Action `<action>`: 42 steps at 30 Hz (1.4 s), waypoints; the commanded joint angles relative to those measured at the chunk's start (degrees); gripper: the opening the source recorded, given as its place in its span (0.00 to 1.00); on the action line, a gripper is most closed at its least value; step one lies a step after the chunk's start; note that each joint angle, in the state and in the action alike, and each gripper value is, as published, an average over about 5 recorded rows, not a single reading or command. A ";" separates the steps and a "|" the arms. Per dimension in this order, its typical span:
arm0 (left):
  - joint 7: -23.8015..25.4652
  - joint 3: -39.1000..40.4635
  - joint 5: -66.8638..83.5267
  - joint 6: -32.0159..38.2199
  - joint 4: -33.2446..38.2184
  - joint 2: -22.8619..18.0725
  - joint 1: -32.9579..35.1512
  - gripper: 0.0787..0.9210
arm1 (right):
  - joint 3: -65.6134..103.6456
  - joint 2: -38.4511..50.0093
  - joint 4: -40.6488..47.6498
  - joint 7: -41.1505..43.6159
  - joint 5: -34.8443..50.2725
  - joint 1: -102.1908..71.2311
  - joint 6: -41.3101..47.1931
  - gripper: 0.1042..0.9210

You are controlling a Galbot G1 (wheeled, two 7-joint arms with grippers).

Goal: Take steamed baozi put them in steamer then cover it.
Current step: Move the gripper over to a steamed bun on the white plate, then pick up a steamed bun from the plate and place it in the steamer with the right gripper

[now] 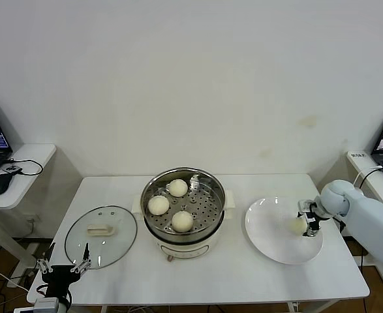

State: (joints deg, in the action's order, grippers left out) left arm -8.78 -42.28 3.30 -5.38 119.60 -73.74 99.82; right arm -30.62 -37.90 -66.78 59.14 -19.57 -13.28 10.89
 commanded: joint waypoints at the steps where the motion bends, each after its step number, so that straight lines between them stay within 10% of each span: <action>1: 0.01 0.09 0.00 0.04 -0.12 -0.07 -0.07 0.88 | 0.31 -0.17 0.21 0.03 0.10 -0.16 -0.06 0.66; 24: -0.09 1.26 0.09 0.12 0.34 0.27 -0.59 0.88 | -17.64 9.10 -19.43 1.30 16.74 26.45 7.06 0.56; 42: 0.05 1.76 0.08 0.03 -0.06 0.72 -1.70 0.88 | -38.83 -12.35 -25.70 -7.04 47.49 53.48 23.65 0.59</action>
State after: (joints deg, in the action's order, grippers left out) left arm -8.73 -40.49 3.37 -5.36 119.67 -73.04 98.12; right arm -59.35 -38.65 -88.91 56.58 11.04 27.65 25.44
